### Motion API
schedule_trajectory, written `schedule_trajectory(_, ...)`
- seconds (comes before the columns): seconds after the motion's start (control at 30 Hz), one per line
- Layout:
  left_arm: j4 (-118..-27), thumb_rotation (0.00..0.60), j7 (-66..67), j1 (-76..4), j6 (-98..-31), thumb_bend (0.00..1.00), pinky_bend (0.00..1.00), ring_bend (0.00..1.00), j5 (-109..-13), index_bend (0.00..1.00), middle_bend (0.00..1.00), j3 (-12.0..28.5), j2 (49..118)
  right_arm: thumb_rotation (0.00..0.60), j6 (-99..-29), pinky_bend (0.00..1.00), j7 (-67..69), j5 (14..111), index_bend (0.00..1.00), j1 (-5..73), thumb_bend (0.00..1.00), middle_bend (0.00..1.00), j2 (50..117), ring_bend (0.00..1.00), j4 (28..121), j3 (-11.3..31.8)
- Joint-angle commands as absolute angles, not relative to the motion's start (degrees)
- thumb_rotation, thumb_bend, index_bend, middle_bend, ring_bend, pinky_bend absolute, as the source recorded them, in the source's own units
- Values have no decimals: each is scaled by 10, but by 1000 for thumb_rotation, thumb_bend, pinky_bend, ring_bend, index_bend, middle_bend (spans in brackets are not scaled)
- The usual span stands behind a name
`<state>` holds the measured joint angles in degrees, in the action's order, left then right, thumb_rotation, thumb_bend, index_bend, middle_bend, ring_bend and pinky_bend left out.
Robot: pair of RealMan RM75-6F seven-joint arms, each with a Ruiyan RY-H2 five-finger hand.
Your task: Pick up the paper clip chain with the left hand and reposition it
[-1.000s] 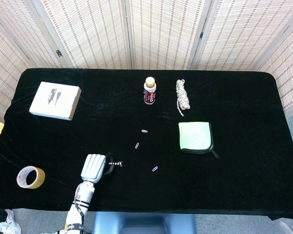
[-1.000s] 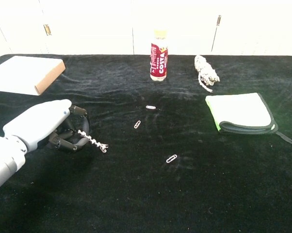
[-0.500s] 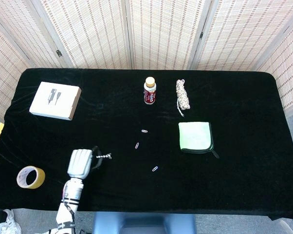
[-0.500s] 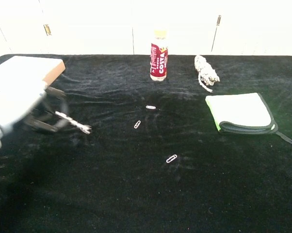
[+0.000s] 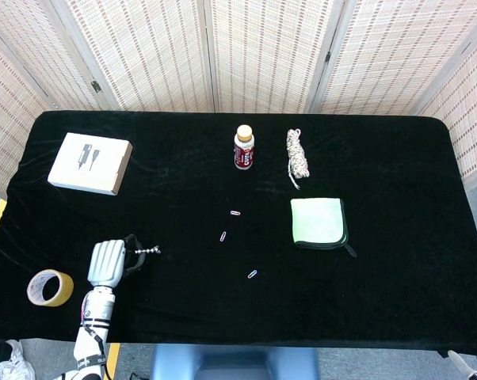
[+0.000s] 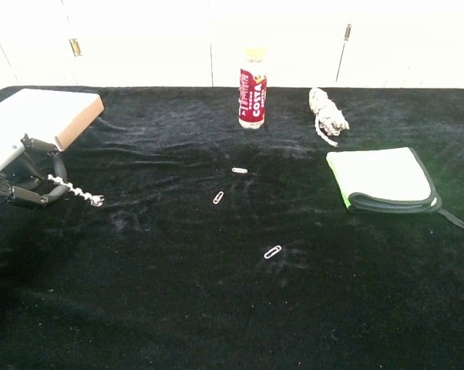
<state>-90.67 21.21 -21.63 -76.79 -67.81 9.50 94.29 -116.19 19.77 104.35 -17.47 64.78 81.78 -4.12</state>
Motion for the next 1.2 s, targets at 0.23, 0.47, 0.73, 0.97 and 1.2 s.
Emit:
schedule_trajectory(0.23,-917,600,189,-220,-753,139,1000,1000,-683,0,1000,98,925,600,-1164,0,207,1036,0,-175,9,0,646,0,819,-38)
schedule_trajectory(0.47,-943,600,220,-201,-778,135,831,826,-704,0,728,80,866,600,-1149,0,210,1033,0,-168,9,0,641,0,823,-39)
schedule_trajectory(0.73,-989,600,182,-113,-866,137,64,1,-774,0,0,11,743,600,-1065,0,210,990,0,-132,9,0,617,0,858,-30)
schedule_trajectory(0.97,-955,600,90,-26,-961,137,16,0,-807,0,0,-19,710,600,-987,0,184,962,0,-94,10,0,602,0,889,-22)
schedule_trajectory(1.2,-920,600,39,10,-1002,137,3,0,-849,0,0,-31,708,600,-952,0,140,975,0,-67,9,0,599,0,913,-20)
